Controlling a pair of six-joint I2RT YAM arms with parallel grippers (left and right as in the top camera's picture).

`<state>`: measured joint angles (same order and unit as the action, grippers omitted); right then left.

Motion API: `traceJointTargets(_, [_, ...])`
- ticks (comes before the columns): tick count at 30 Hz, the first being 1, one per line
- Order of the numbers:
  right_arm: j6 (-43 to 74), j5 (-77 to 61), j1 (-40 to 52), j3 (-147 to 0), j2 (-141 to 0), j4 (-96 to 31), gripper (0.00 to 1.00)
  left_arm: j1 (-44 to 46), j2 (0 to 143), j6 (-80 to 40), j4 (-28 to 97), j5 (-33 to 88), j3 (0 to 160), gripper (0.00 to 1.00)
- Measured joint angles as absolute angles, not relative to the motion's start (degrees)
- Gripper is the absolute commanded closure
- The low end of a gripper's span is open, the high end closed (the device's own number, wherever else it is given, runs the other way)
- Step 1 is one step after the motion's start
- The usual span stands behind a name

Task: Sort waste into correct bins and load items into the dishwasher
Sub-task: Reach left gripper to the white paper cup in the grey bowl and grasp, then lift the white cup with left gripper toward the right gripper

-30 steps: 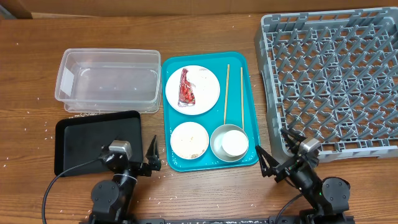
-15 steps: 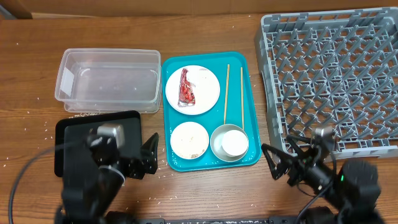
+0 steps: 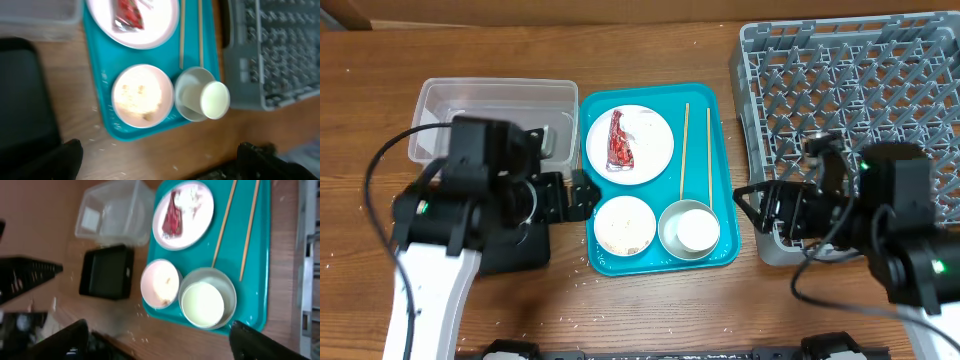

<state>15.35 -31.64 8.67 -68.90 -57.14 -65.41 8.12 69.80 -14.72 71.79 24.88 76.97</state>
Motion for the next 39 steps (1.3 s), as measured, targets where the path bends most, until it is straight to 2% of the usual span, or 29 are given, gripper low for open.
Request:
traceJointTargets(6, [19.4, -27.1, 8.7, -68.9, -60.0, -67.5, 0.10, 19.0, 77.2, -14.7, 69.6, 23.4, 77.0, 0.05])
traceJointTargets(12, [27.3, -20.2, 8.7, -68.9, -60.0, -68.9, 0.09, 35.3, 87.2, -16.3, 60.6, 12.4, 77.3, 0.26])
traceJointTargets(16, [29.7, -18.5, 8.7, -68.9, -60.0, -70.3, 0.09, 39.6, 94.4, -17.9, 56.3, 9.1, 77.3, 0.40])
traceJointTargets(20, [30.5, -17.6, 8.7, -68.9, -60.0, -71.1, 0.09, 41.3, 100.4, -18.8, 53.3, 8.1, 77.3, 0.46])
traceJointTargets(22, [30.9, -17.5, 8.7, -68.9, -60.0, -71.2, 0.09, 41.6, 102.2, -19.3, 52.0, 8.3, 77.3, 0.58])
traceJointTargets(25, [31.1, -17.5, 8.7, -68.9, -60.0, -71.2, 0.08, 41.7, 103.6, -19.8, 51.4, 8.5, 77.3, 0.84])
traceJointTargets(26, [31.2, -17.5, 8.7, -68.9, -60.0, -71.2, 0.06, 41.6, 103.8, -20.1, 51.4, 8.6, 77.3, 0.96])
traceJointTargets(34, [31.4, -17.1, 8.7, -68.9, -60.0, -71.2, 0.05, 40.8, 104.1, -20.5, 53.7, 10.2, 78.0, 0.96])
traceJointTargets(39, [31.0, -17.1, 8.7, -68.9, -60.0, -71.2, 0.04, 35.3, 102.4, -20.6, 56.8, 15.8, 80.5, 0.96])
